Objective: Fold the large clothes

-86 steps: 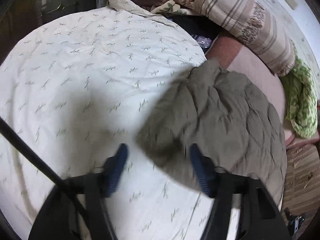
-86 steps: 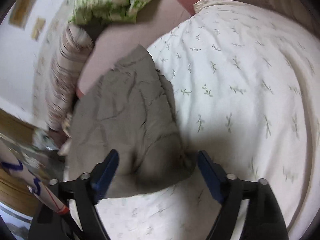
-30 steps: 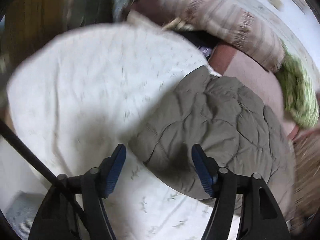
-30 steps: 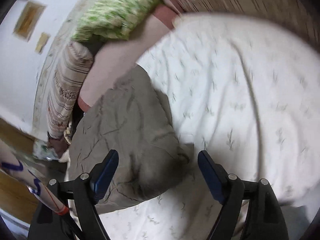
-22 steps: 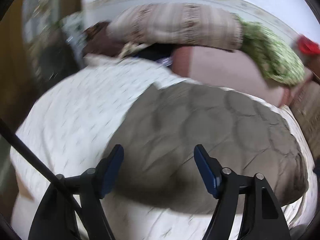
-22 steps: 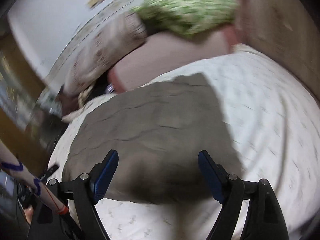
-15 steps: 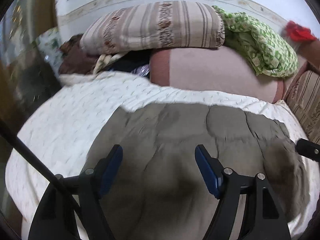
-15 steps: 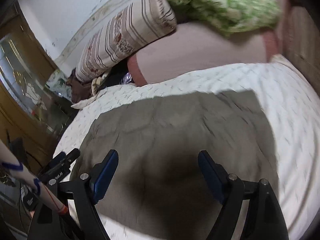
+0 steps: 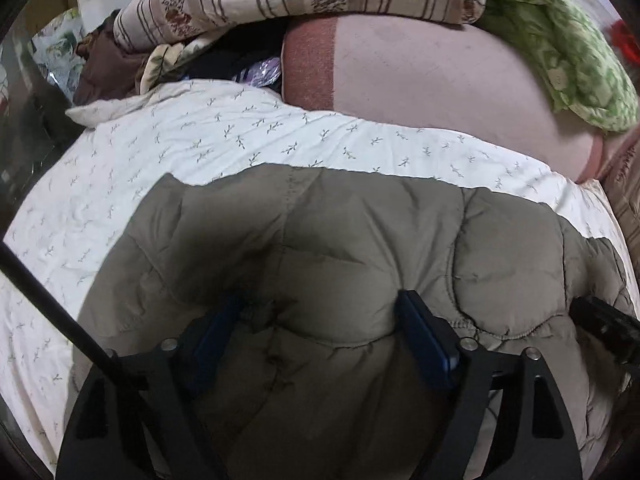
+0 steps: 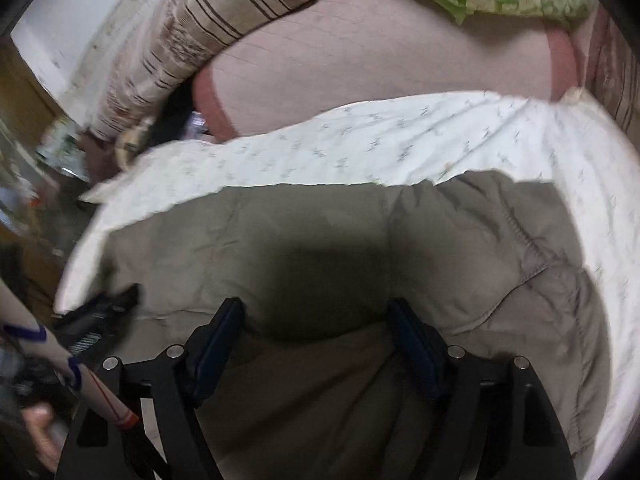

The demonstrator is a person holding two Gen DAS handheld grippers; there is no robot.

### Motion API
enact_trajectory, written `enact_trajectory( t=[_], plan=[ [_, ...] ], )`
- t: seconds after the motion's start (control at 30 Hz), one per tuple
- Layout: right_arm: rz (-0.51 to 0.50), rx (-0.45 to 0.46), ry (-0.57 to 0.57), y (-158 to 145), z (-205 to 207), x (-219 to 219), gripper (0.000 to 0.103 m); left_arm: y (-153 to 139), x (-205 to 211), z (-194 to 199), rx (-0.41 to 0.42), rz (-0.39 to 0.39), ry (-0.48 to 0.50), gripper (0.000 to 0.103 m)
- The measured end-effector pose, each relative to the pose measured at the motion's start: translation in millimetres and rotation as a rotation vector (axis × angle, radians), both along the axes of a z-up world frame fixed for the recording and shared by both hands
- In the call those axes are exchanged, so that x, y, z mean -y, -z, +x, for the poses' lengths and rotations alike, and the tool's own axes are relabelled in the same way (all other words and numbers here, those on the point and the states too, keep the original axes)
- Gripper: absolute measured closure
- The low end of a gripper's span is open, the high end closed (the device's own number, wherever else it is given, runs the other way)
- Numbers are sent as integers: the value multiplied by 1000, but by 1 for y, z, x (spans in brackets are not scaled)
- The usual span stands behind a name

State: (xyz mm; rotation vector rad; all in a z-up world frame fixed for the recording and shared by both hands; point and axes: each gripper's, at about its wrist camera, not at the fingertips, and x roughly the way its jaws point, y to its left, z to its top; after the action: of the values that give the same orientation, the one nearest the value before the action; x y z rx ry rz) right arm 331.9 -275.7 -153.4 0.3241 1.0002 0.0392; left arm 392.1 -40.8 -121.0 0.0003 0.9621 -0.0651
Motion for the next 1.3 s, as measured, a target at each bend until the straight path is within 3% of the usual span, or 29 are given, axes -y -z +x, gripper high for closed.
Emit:
enact_trajectory(
  t=[0.07, 0.13, 0.27, 0.33, 0.43, 0.53, 0.6, 0.7, 0.77, 0.93, 1.03, 1.17, 1.23, 1.3],
  plan=[
    [19, -22, 5, 1, 2, 3, 24, -2, -4, -1, -16, -23, -7, 19],
    [61, 16, 2, -17, -7, 10, 24, -14, -8, -6, 0, -22, -7, 19],
    [-4, 126, 60, -52, -19, 36, 19, -29, -16, 3, 67, 89, -2, 19],
    [44, 103, 76, -41, -11, 60, 18, -24, -28, 19, 33, 112, -8, 19],
    [158, 18, 89, -12, -1, 85, 24, -14, -51, 31, 16, 66, -55, 19],
    [86, -97, 55, 16, 12, 80, 27, 11, -58, 43, -48, 45, -79, 19],
    [32, -122, 74, 26, 17, 78, 28, 23, -58, 48, -77, 33, -74, 19],
    [-15, -122, 78, 26, 17, 76, 28, 23, -57, 45, -73, 51, -81, 19],
    [14, -111, 98, 19, 11, 81, 28, 20, -58, 41, -67, 52, -79, 19],
    [70, 16, 129, -19, -26, 94, 25, -13, -72, 25, -17, -29, -69, 19],
    [99, 31, 176, -20, -38, 115, 24, -27, -84, 19, 11, 19, -88, 19],
    [138, -45, 247, 3, -35, 146, 24, -9, -107, 34, -69, 48, -143, 19],
    [213, -109, 240, 26, -28, 155, 24, 5, -116, 47, -106, 73, -143, 19],
    [333, -160, 239, 45, -25, 161, 32, 17, -126, 56, -149, 27, -144, 23]
  ],
)
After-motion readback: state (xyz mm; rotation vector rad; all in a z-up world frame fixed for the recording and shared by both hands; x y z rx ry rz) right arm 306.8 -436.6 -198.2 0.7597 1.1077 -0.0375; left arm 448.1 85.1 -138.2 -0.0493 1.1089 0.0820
